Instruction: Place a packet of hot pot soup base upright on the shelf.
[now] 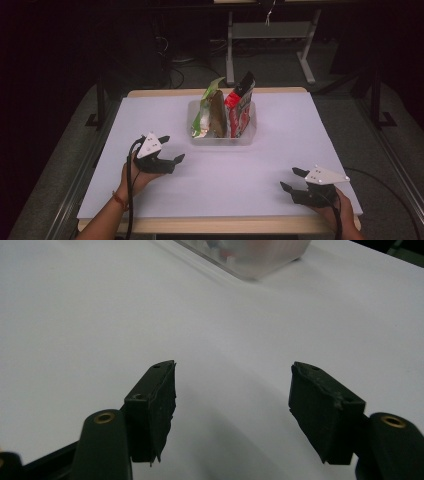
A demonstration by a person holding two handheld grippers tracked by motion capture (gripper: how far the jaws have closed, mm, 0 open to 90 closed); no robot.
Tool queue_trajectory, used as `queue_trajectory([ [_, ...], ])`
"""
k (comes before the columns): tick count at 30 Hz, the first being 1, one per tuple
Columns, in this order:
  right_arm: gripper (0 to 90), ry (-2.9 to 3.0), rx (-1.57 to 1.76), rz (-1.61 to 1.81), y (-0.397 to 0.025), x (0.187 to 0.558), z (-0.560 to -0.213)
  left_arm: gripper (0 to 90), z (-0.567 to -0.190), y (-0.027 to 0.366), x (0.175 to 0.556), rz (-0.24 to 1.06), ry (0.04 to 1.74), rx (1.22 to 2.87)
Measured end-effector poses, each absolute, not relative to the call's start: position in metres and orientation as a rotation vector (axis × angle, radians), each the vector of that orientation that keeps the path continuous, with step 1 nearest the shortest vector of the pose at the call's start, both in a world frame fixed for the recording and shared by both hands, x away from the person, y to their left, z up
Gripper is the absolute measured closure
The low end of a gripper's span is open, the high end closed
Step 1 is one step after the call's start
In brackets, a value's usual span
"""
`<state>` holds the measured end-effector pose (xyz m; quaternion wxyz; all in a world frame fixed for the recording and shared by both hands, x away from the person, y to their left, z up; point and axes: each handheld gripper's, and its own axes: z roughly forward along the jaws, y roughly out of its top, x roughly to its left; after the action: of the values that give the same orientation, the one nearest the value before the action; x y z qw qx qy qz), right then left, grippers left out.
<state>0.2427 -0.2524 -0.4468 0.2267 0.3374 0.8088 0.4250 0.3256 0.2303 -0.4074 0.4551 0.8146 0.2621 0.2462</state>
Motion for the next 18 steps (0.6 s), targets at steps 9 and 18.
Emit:
queue_trajectory([
  [9,34.9,2.225,0.931,1.176,-0.253,0.242,-0.446,16.6,-0.414,0.248,0.314,0.622,0.671,2.044],
  [18,35.1,2.227,0.926,1.176,-0.253,0.242,-0.446,16.5,-0.421,0.263,0.3,0.648,0.671,2.074],
])
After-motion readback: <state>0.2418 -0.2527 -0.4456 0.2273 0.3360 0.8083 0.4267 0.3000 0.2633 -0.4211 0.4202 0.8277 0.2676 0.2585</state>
